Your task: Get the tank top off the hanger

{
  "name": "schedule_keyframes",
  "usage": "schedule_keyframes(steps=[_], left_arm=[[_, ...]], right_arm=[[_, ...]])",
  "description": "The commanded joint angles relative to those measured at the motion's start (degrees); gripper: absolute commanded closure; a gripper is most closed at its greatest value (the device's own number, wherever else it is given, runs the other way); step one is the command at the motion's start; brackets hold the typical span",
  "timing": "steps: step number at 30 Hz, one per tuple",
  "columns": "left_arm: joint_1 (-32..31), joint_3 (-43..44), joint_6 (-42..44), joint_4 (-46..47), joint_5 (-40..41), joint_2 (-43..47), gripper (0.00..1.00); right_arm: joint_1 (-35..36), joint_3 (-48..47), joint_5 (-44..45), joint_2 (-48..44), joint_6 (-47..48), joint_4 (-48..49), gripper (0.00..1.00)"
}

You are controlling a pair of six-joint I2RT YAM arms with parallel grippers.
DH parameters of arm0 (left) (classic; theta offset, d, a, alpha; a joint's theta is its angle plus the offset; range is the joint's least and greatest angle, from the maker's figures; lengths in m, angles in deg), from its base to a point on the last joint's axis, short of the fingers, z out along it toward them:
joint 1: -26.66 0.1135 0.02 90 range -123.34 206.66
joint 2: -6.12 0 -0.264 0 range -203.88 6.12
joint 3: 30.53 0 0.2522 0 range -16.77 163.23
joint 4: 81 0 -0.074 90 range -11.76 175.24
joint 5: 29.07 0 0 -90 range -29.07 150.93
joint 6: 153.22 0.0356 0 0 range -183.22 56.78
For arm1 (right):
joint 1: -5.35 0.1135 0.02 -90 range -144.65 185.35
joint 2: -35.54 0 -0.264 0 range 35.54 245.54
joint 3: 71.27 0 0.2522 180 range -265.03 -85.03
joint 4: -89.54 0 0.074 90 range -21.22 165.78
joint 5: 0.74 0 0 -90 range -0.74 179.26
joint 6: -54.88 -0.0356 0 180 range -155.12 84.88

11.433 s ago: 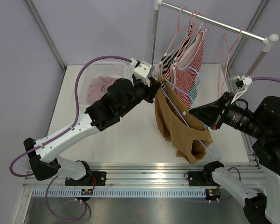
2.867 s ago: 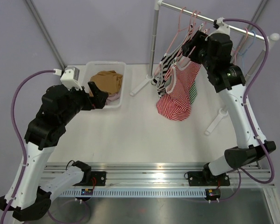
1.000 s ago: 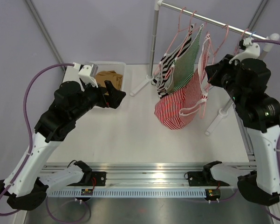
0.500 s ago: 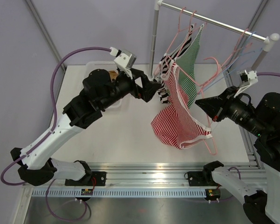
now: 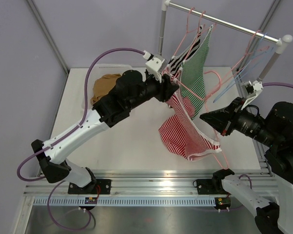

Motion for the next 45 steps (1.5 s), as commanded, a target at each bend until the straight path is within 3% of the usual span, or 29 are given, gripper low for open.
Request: schedule_keyframes(steps=[1, 2, 3, 9, 10, 11, 15, 18, 26, 29, 30, 32, 33, 35, 41, 43, 45], left_arm=[[0.0, 3.4, 1.4, 2.2, 3.8, -0.6, 0.67], [0.0, 3.2, 1.5, 2.0, 4.0, -0.6, 0.79], [0.0, 2.9, 1.5, 2.0, 4.4, -0.4, 0.82], [0.0, 0.1, 2.3, 2.4, 3.8, 2.0, 0.82], [0.0, 0.1, 2.4, 2.1, 4.3, 2.1, 0.94], [0.1, 0.3, 2.5, 1.1, 5.3, 2.0, 1.00], [0.8, 2.6, 1.2, -3.3, 20.1, 1.9, 1.00], [3.5, 3.4, -3.6, -8.4, 25.8, 1.8, 1.00], [13.9, 0.1, -13.2, -15.4, 24.4, 3.8, 1.00], [15.1, -2.6, -13.5, -12.7, 17.7, 5.1, 1.00], [15.1, -4.0, -11.9, -10.4, 8.2, 6.8, 1.00], [15.0, -9.6, -11.3, -1.5, -3.3, 8.6, 1.00], [14.6, -11.5, -11.5, 1.3, -13.6, 9.8, 1.00], [13.6, -14.2, -10.2, 7.1, -23.9, 10.5, 1.00], [6.8, -17.5, -2.8, 7.8, -40.2, 11.1, 1.00], [5.9, -21.6, -2.6, 9.4, -40.3, 12.4, 1.00], [5.8, -25.5, -3.5, 10.0, -33.6, 13.3, 1.00]], right_arm=[[0.3, 0.0, -1.1, -0.8, 1.4, 4.3, 1.00], [0.3, -0.1, 0.6, -0.6, 1.9, 3.8, 1.00], [0.3, -0.2, 1.7, 0.0, 2.7, 2.6, 1.00], [0.2, 2.4, 4.8, 1.2, 3.8, 3.4, 1.00], [0.3, 2.9, 4.3, 1.2, 3.8, 3.6, 1.00], [0.3, 3.4, 3.1, 1.0, 4.2, 3.7, 1.00], [0.3, 5.6, -0.4, -1.5, 10.1, 3.1, 1.00], [0.3, 8.9, -1.6, -4.8, 12.3, 3.2, 1.00], [0.3, 12.0, -2.1, -9.8, 14.3, 3.2, 1.00], [0.4, 15.9, -2.8, -11.4, 11.5, 9.1, 1.00], [0.3, 17.8, -3.0, -12.8, 8.8, 15.5, 1.00], [0.2, 24.4, -4.1, -14.9, 4.1, 23.8, 1.00], [0.3, 26.4, -4.4, -15.4, 2.7, 32.3, 1.00], [0.3, 30.5, -3.0, -16.0, -1.1, 39.3, 1.00], [0.3, 37.5, 4.0, -13.9, -8.2, 63.7, 1.00], [0.4, 40.2, 9.6, -13.3, -10.1, 73.0, 1.00], [0.3, 40.7, 14.3, -12.6, -11.0, 76.0, 1.00]])
